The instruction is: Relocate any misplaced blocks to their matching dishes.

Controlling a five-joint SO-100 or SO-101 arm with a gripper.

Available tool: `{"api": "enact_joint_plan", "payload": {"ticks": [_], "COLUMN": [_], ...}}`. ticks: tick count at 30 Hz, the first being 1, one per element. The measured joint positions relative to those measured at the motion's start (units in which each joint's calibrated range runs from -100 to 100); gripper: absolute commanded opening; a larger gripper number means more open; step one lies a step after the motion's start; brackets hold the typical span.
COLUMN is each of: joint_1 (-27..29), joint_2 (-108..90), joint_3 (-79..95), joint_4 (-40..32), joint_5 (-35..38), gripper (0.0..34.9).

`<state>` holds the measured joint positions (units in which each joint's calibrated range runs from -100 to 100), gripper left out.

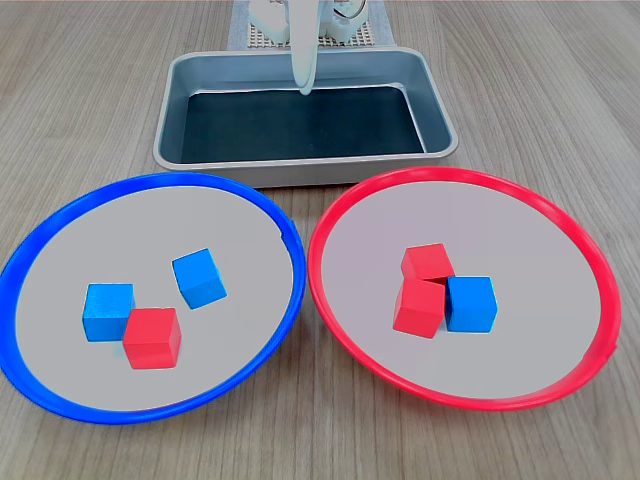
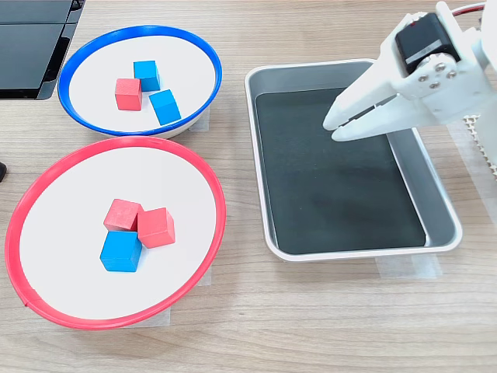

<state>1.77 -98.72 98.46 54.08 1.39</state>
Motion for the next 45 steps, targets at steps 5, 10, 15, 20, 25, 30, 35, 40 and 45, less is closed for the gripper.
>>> {"api": "enact_joint_plan", "payload": {"ticks": [5, 10, 15, 20, 25, 30, 35, 40, 45], "joint_1": [0.0, 0.0, 0.0, 0.0, 0.0, -0.2, -0.7, -0.7, -1.4], "joint_2": [0.0, 0.0, 0.0, 0.0, 0.0, 0.0, 4.7, 14.7, 25.7], "joint_3": [0.0, 0.0, 0.0, 0.0, 0.0, 0.0, -4.6, -15.4, -27.2], "joint_4": [0.0, 0.0, 0.0, 0.0, 0.0, 0.4, 3.4, 4.1, 3.2], "joint_5": [0.0, 0.0, 0.0, 0.0, 0.0, 0.1, 0.8, 1.4, 1.5], "gripper": [0.4, 0.4, 0.4, 0.4, 0.3, 0.3, 0.3, 0.3, 0.3]}}
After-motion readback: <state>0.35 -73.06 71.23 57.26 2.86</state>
